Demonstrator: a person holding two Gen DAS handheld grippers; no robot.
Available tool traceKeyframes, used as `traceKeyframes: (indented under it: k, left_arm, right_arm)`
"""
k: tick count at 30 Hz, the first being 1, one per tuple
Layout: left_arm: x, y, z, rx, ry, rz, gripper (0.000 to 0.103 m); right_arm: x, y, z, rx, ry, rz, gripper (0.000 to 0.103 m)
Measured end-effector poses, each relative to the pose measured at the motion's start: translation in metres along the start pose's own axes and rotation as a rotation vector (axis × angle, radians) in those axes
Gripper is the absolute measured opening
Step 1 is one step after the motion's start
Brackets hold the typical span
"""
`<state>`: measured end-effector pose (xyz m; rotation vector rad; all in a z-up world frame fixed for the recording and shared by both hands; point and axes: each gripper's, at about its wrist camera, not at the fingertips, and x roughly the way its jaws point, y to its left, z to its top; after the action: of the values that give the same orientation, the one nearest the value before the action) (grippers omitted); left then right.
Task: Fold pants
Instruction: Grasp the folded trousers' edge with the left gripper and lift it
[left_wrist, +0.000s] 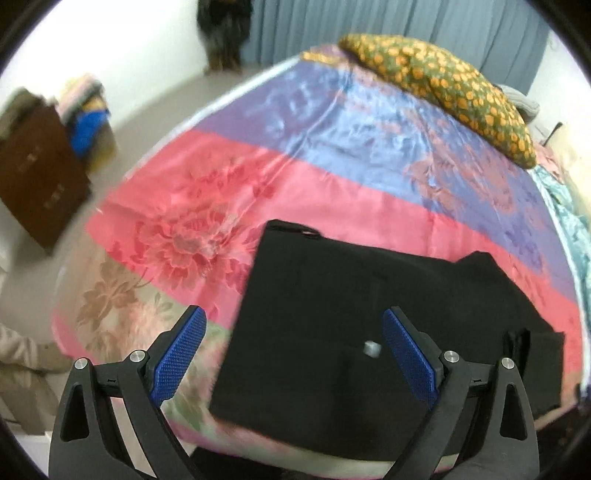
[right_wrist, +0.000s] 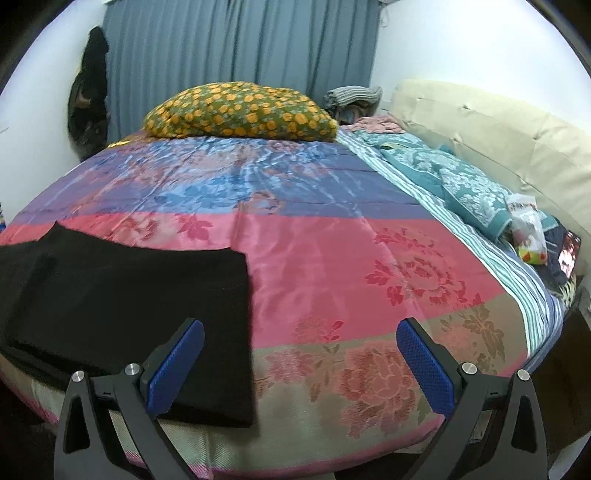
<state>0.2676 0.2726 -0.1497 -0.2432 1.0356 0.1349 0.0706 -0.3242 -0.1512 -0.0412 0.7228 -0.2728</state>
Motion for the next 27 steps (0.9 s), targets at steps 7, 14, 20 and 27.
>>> traceKeyframes:
  k: [7, 14, 20, 27]
  left_arm:
    - [0.070, 0.016, 0.001, -0.026, 0.152, -0.059, 0.100]
    - [0.088, 0.020, -0.008, -0.033, 0.186, -0.137, 0.103]
    - [0.087, 0.022, -0.006, -0.057, 0.169, -0.128, 0.103]
    - [0.083, 0.028, -0.010, -0.091, 0.141, -0.146, 0.103]
  right_arm:
    - [-0.014, 0.015, 0.004, -0.021, -0.013, 0.059, 0.103]
    - [-0.024, 0.027, 0.000, -0.033, -0.005, 0.105, 0.103]
    - [-0.014, 0.039, -0.004, -0.065, 0.030, 0.100, 0.103]
    - [-0.002, 0.036, 0.055, 0.140, 0.172, 0.215, 0.103]
